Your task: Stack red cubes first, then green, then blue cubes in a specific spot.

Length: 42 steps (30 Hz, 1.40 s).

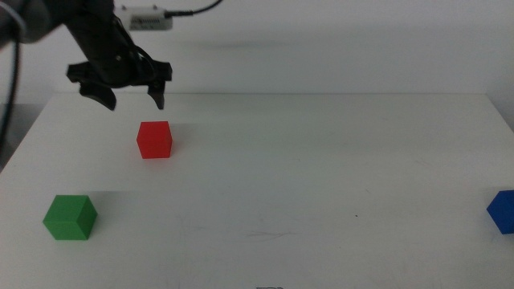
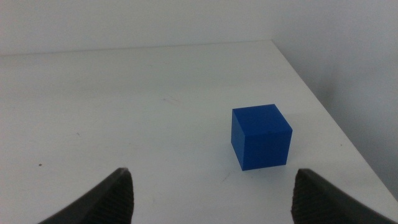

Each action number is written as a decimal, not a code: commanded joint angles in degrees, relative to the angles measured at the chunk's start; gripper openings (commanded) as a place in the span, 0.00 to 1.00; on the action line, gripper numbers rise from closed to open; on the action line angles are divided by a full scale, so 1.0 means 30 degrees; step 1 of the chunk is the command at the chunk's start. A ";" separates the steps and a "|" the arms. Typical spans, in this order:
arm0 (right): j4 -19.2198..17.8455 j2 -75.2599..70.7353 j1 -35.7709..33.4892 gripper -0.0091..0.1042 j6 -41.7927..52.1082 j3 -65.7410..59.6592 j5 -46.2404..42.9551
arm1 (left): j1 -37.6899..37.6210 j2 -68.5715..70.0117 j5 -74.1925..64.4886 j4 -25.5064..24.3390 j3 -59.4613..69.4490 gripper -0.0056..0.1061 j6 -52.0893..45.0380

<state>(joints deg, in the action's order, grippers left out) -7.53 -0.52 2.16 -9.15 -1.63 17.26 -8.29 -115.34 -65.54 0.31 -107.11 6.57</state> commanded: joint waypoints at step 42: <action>-0.0239 -0.0264 0.0088 0.66 0.0209 0.0335 -0.1496 | -0.0121 -0.2477 0.0478 0.1333 -0.1671 0.30 0.0916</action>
<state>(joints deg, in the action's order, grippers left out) -7.53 -0.52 2.16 -9.15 -1.63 17.26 -8.35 -128.43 -63.43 4.00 -110.73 7.81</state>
